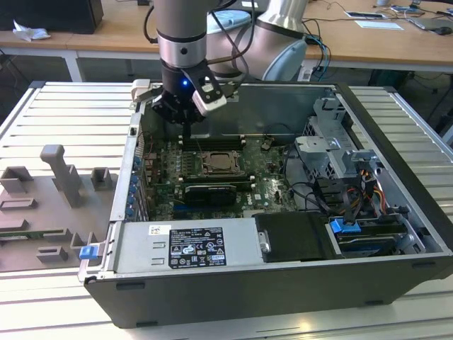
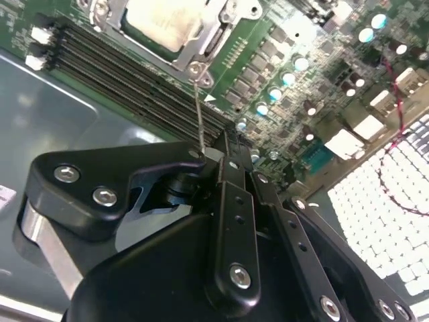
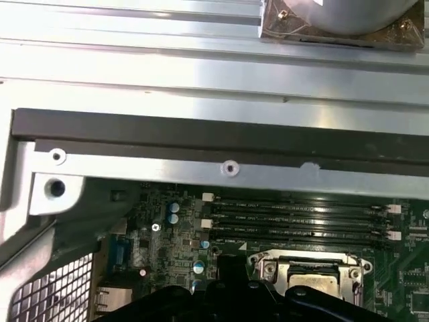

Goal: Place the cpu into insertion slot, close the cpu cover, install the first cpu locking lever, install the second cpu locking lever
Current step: 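Install the first cpu locking lever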

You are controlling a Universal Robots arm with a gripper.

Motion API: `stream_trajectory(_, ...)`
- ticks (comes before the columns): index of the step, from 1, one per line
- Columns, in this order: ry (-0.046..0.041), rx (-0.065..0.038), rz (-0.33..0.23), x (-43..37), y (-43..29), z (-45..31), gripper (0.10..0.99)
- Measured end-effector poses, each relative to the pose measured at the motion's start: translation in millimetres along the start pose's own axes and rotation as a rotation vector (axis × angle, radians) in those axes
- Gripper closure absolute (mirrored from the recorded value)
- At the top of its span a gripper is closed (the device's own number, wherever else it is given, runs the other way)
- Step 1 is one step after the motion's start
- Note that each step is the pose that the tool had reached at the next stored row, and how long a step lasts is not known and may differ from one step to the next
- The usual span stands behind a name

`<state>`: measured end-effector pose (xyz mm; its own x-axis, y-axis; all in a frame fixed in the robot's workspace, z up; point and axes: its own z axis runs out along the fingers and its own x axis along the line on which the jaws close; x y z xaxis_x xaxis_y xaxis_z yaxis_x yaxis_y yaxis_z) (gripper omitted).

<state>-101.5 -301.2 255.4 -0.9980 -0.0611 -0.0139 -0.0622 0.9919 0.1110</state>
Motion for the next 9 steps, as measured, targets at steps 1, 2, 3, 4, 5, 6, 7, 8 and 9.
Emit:
stream_trajectory(1, 0.0001, 0.000, 0.000, -1.9, 0.4, 0.2, 0.980)
stream_trajectory(2, 0.0001, 0.000, 0.000, -4.6, 1.1, 0.5, 0.980)
stream_trajectory(3, 0.0000, 0.000, 0.000, -8.9, 1.9, 1.0, 0.980)
stream_trajectory(4, 0.0003, 0.000, 0.000, -13.8, 2.6, 1.5, 0.980)
stream_trajectory(5, 0.0004, 0.000, 0.000, -16.8, 2.9, 1.7, 0.980)
stream_trajectory(6, 0.0003, 0.000, 0.000, -20.3, 3.1, 2.0, 0.980)
stream_trajectory(7, 0.0005, 0.000, 0.000, -25.5, 3.3, 2.4, 0.980)
stream_trajectory(8, 0.0009, 0.000, 0.000, -31.8, 3.4, 3.1, 0.980)
stream_trajectory(9, 0.0011, 0.000, 0.000, -36.0, 3.5, 3.6, 0.980)
